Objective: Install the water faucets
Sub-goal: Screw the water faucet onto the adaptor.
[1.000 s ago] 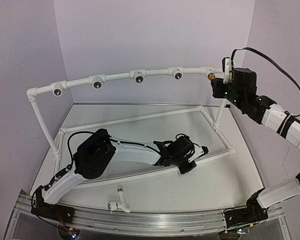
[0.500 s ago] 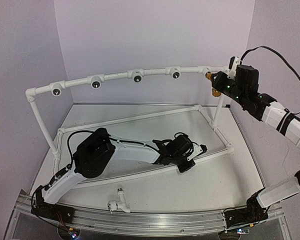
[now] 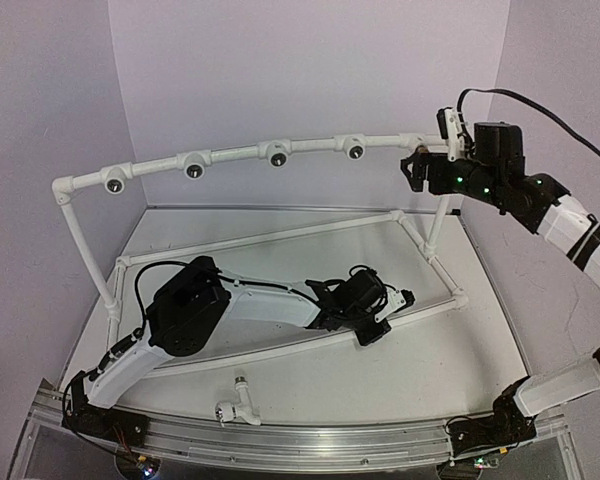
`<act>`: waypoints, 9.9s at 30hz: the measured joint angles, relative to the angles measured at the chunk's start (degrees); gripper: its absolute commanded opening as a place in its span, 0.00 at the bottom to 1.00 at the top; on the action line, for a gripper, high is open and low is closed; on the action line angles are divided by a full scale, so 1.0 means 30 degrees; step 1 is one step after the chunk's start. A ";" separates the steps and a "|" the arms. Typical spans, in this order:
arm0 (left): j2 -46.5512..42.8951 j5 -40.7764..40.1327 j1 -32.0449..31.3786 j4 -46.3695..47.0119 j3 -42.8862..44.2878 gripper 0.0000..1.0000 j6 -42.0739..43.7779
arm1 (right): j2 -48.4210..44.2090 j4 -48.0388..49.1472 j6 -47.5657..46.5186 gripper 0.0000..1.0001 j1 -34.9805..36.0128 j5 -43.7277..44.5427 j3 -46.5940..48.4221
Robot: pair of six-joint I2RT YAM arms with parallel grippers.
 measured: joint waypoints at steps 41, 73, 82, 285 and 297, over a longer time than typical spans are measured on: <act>0.0641 0.0085 -0.0080 -0.0889 0.1360 0.00 -0.0233 | 0.1677 -0.2546 -0.8643 0.00 0.0197 0.5124 0.1605; 0.0641 -0.0088 -0.0080 -0.0874 0.1353 0.00 -0.0248 | 0.1454 -0.0538 0.7175 0.00 -0.3341 -0.5810 0.0862; 0.0641 -0.0406 0.0302 -0.0918 0.1353 0.00 -0.0233 | 0.1221 0.8344 1.6638 0.00 -0.3718 -0.8042 -0.3506; 0.1042 -0.0148 0.0000 -0.0852 0.1972 0.00 -0.0481 | -0.2898 0.1107 -3.5306 0.92 -0.1668 -0.1991 -0.4087; 0.1042 -0.0148 0.0000 -0.0852 0.1965 0.00 -0.0474 | -0.0856 0.4351 -3.9145 0.63 -0.1337 0.0164 -0.4087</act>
